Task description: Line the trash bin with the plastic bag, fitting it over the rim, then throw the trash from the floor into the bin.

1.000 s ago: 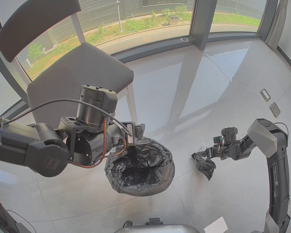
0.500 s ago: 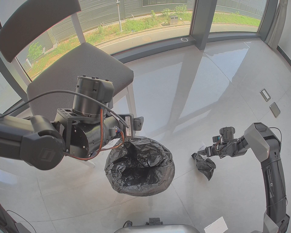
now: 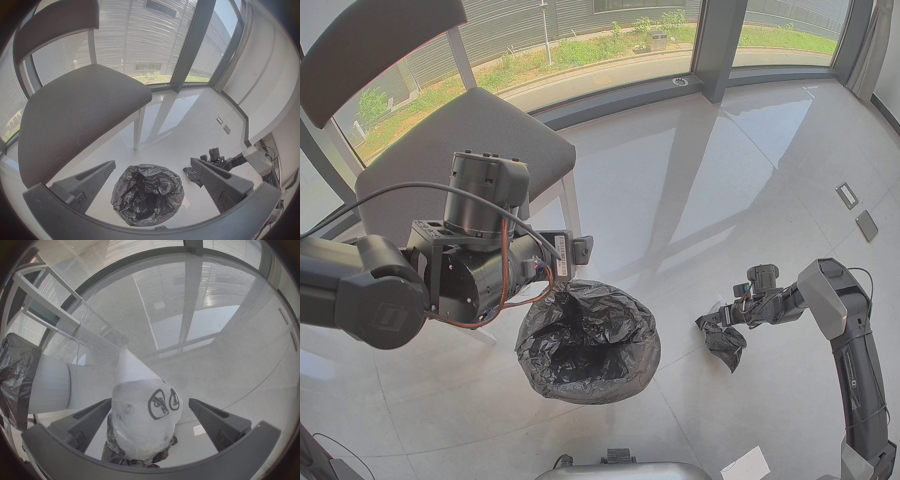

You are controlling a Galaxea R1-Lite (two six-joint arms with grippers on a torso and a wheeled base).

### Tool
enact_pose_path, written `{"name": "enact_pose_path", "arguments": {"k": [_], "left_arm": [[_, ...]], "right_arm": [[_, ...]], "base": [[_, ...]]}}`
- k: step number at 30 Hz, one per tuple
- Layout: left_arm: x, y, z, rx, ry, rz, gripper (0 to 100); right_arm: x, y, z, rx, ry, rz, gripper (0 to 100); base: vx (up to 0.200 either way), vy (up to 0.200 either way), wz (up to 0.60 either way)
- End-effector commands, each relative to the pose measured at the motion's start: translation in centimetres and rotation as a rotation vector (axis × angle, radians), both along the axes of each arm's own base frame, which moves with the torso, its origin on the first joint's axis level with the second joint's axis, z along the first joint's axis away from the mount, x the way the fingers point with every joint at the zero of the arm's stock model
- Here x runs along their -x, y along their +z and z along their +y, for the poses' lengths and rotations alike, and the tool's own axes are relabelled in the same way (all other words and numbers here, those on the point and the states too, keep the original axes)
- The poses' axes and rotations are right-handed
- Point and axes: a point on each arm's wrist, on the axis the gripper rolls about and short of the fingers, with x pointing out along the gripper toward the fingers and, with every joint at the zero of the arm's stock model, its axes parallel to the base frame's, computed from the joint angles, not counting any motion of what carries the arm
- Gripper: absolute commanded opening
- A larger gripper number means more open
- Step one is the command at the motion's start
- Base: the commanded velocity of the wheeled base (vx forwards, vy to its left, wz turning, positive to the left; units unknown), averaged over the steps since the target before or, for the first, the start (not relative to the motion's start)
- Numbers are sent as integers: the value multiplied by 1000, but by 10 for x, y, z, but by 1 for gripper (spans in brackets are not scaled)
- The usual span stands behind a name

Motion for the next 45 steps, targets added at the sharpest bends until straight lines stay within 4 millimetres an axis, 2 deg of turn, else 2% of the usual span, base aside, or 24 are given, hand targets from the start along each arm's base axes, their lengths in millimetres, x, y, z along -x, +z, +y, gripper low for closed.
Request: {"name": "enact_pose_path", "arguments": {"k": [1,7,11,13,16,19,20,22,24,25,26,27,28,29,30,32,33,34,38,41,45], "left_arm": [[0,0,0,-5,-2,-2,100],[-1,-2,-1,-13,2,-1,100],[-1,-3,-1,-23,15,-3,100],[-1,-3,-1,-24,15,-3,100],[-1,-2,-1,-20,15,-8,100],[-1,-4,-1,-27,19,-3,100],[-1,-4,-1,-27,19,-3,100],[-1,-7,0,-44,45,-2,100],[-1,-9,1,-53,59,0,100],[0,-11,2,-57,59,3,100],[0,-12,2,-59,59,6,100],[0,-12,2,-59,59,6,100],[2,-13,1,-65,53,8,100],[2,-13,1,-66,52,8,100],[3,-14,2,-78,48,8,100],[3,-16,3,-94,45,11,100],[3,-16,3,-94,45,11,100],[5,-20,4,-108,37,19,100],[14,-26,7,-128,19,39,100],[17,-29,9,-137,14,45,100],[19,-26,16,-129,15,10,100]], "right_arm": [[0,-1,1,-1,1,1,0],[3,-2,1,-1,1,16,0],[2,15,1,-6,-3,-8,0],[8,43,1,-10,-5,-28,0],[15,65,1,-12,-7,-44,0],[39,108,0,-13,-7,-66,0],[39,108,0,-13,-7,-66,0],[77,158,8,-28,23,-109,0],[100,187,15,-56,70,-155,0],[119,211,21,-81,116,-203,0],[127,221,23,-87,130,-227,0],[127,221,23,-87,130,-227,0],[152,251,34,-104,176,-292,0],[160,262,39,-109,193,-317,0],[178,281,50,-126,228,-361,0],[202,301,67,-162,282,-399,0],[202,301,67,-162,282,-399,0],[224,315,82,-200,336,-424,0],[261,334,109,-264,454,-445,0],[271,332,118,-273,493,-429,0],[282,319,137,-276,568,-382,0]], "base": [[0,0,0],[0,0,0],[0,0,0],[0,0,0],[0,0,0],[0,0,0],[0,0,0],[0,0,0],[0,0,0],[0,0,0],[0,0,0],[0,0,0],[0,0,0],[0,0,0],[0,0,0],[0,0,0],[0,0,0],[0,0,0],[0,0,0],[0,0,0],[0,0,0]]}}
